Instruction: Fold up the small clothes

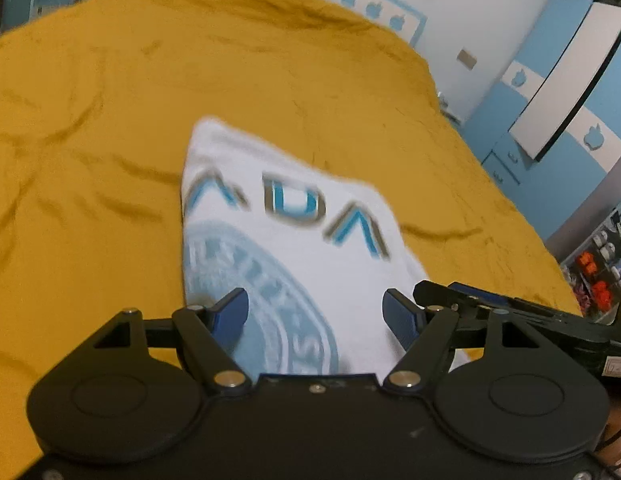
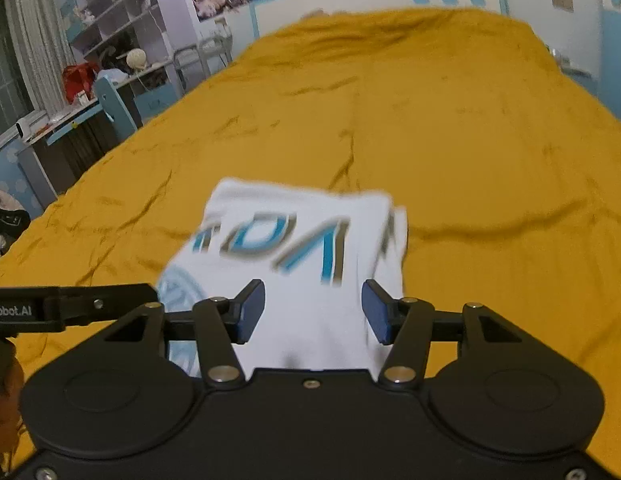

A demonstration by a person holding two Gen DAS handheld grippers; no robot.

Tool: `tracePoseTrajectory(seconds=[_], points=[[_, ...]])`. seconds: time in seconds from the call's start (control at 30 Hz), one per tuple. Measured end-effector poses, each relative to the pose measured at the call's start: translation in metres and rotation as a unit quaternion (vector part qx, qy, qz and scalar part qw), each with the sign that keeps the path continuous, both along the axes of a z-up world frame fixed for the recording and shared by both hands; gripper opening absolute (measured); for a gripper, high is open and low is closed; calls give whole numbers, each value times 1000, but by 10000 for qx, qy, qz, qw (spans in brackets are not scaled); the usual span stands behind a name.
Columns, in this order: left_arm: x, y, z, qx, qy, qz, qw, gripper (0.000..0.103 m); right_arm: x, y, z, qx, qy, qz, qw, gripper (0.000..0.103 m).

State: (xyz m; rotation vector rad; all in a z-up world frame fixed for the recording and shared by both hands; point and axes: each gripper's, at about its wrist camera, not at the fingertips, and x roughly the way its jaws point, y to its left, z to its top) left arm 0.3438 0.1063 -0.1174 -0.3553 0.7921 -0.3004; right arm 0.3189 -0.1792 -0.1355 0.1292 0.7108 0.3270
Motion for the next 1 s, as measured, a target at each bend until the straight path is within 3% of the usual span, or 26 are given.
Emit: tracePoseTrajectory(seconds=[0.13,0.3,0.47,0.6,0.73,1.0], points=[[-4,-3,-22,123,238,5,9996,76,-7,-5,-23,-102,269,-222,9993,55],[-2,0,-46,-49,406,38,9992,77,-9,-14,-45,-135,432,-308,9985,51],[-7,5,-35,-180,463,240,9985,77,-10,-7,-40,-283,392,-306,9984,52],[-28,10,-14,-142,361,578,9976,81,-27,-12,-17,-29,206,-401,9990,58],[-48,15,-16,-352,385,556,9971,81,-51,-11,-5,165,-29,-222,9996,62],[-46,9,-42,-121,543,458,9974,81,-49,-7,-44,-68,409,-198,9989,62]])
